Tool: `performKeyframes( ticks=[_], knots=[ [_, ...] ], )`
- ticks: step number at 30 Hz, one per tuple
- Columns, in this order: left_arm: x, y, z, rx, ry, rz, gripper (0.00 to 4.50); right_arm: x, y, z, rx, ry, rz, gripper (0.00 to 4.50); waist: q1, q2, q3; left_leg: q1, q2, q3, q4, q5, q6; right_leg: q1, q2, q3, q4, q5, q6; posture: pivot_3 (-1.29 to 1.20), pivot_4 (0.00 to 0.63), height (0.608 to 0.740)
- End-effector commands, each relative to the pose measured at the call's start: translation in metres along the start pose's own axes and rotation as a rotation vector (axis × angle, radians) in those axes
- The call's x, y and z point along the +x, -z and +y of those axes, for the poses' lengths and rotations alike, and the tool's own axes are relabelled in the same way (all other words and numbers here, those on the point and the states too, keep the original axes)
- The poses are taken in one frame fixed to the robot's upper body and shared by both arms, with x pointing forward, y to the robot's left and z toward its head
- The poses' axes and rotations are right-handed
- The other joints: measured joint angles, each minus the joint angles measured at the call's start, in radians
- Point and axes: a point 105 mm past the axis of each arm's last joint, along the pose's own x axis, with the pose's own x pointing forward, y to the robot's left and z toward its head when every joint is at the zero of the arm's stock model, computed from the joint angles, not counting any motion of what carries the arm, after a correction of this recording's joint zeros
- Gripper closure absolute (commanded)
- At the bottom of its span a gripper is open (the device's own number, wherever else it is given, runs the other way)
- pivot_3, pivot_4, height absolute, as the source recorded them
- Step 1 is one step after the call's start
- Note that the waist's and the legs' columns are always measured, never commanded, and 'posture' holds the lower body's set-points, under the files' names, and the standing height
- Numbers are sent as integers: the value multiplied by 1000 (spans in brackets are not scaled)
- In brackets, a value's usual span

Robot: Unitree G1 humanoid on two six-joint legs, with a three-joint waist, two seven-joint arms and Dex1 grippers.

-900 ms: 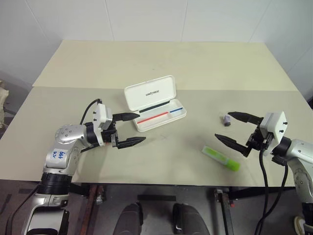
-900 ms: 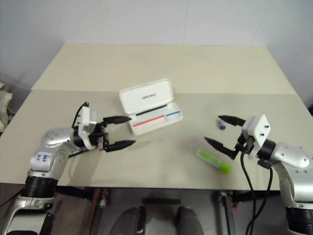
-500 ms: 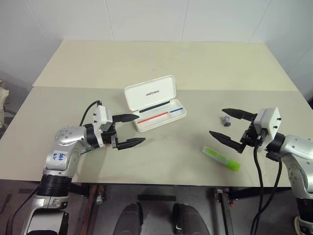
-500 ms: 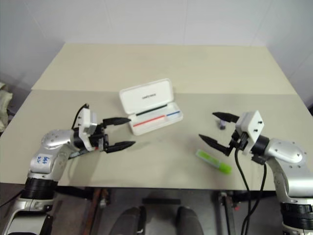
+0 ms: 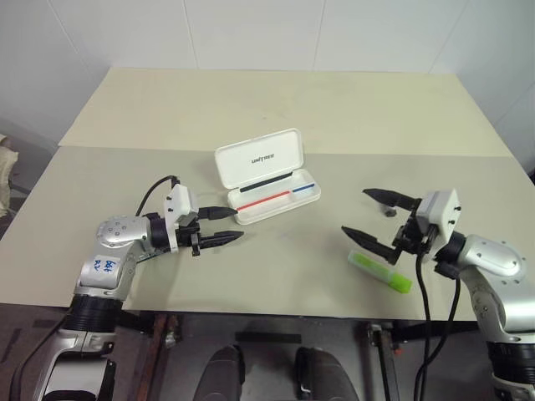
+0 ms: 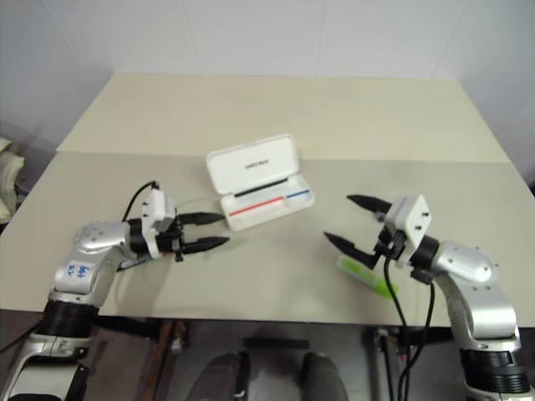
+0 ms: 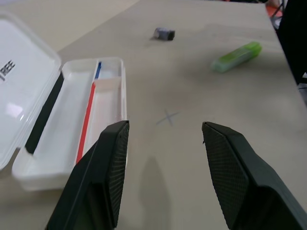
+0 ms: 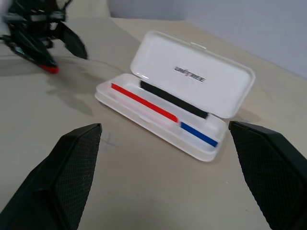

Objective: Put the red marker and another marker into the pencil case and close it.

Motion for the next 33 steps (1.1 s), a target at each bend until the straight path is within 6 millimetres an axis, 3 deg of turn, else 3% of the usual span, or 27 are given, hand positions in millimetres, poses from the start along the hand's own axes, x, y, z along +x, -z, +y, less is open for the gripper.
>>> performKeyframes(
  ticks=[1, 11, 21, 33],
  knots=[
    [4, 1, 9, 18, -26, 36, 2045, 3, -17, 5, -41, 0, -51, 0, -1, 0, 0, 0, 0, 0, 0, 0, 0, 0, 0, 0, 0, 0, 0, 0, 150, 740],
    [32, 7, 18, 24, -12, 72, 2045, 15, -25, 17, -40, -4, -102, 0, -3, -1, 0, 0, 0, 0, 0, 0, 0, 0, 1, 0, 0, 0, 0, 0, 150, 740],
    [39, 26, 22, 25, -22, 167, 2045, 16, -28, 20, -44, 16, -124, 0, -1, -1, 0, 0, 0, 0, 1, 0, 0, 0, 1, 0, 1, 0, 1, 0, 150, 740],
    [49, 29, 25, 22, 10, 230, 2045, 18, -32, 25, -57, -29, -137, 0, -3, -1, 0, 0, 0, 0, 1, 0, 0, 0, 1, 0, 2, 0, 1, 0, 150, 740]
  ],
)
